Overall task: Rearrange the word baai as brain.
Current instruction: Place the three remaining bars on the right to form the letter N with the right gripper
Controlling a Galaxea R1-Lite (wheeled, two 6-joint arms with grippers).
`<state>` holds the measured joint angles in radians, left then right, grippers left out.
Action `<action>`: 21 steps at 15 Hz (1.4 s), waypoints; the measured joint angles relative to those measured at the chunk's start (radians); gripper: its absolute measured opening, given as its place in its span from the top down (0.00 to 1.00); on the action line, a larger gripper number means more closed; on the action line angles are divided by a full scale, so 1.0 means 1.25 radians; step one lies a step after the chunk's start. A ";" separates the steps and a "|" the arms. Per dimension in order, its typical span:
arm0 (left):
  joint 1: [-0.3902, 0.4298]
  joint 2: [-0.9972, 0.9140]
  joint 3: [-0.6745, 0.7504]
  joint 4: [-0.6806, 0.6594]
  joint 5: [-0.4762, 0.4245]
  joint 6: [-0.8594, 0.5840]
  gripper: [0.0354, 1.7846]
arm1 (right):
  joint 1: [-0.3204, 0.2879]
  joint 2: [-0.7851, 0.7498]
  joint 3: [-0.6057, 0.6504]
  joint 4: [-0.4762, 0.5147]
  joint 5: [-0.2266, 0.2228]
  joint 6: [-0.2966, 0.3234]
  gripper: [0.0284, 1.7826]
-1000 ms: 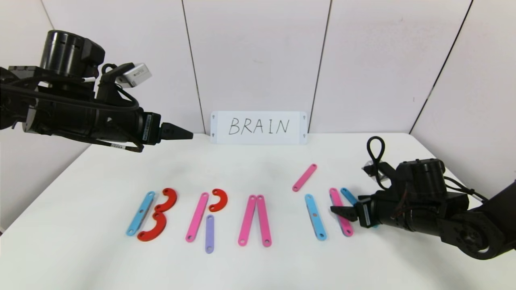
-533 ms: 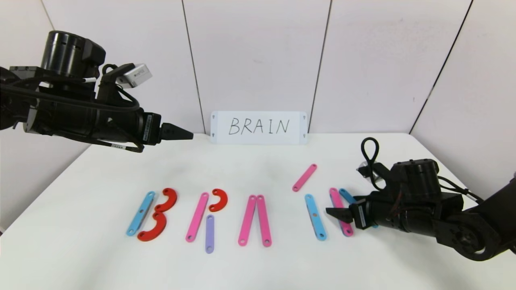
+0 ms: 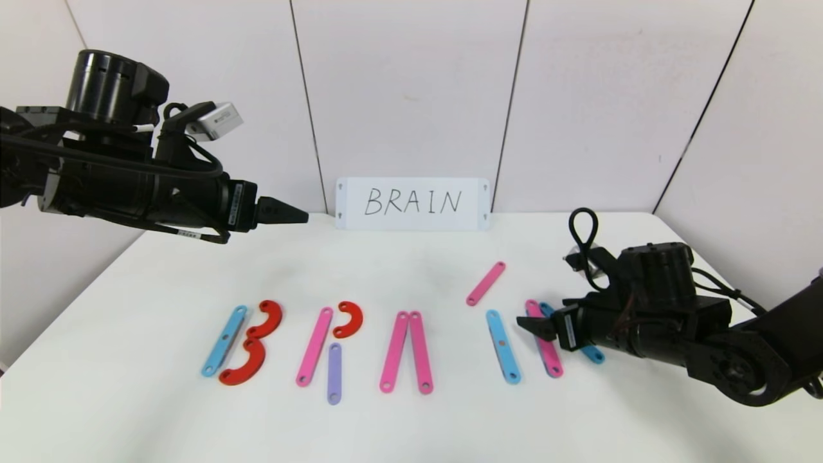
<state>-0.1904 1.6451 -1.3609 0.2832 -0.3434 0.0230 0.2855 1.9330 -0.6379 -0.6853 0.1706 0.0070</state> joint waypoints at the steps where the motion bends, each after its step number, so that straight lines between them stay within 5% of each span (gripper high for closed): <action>1: 0.000 0.000 0.000 0.000 0.000 0.000 0.02 | 0.010 0.003 -0.018 0.000 -0.034 0.000 0.03; 9: -0.001 0.000 0.000 -0.001 0.000 0.000 0.02 | 0.131 0.078 -0.207 0.061 -0.253 0.098 0.03; 16: -0.001 0.007 -0.001 -0.001 0.001 0.001 0.02 | 0.193 0.173 -0.351 0.157 -0.334 0.174 0.03; 21: -0.002 0.009 -0.001 -0.001 0.002 0.001 0.02 | 0.201 0.211 -0.403 0.194 -0.339 0.189 0.03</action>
<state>-0.1928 1.6564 -1.3619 0.2823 -0.3415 0.0238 0.5364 2.1970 -1.1421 -0.4426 -0.2534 0.2438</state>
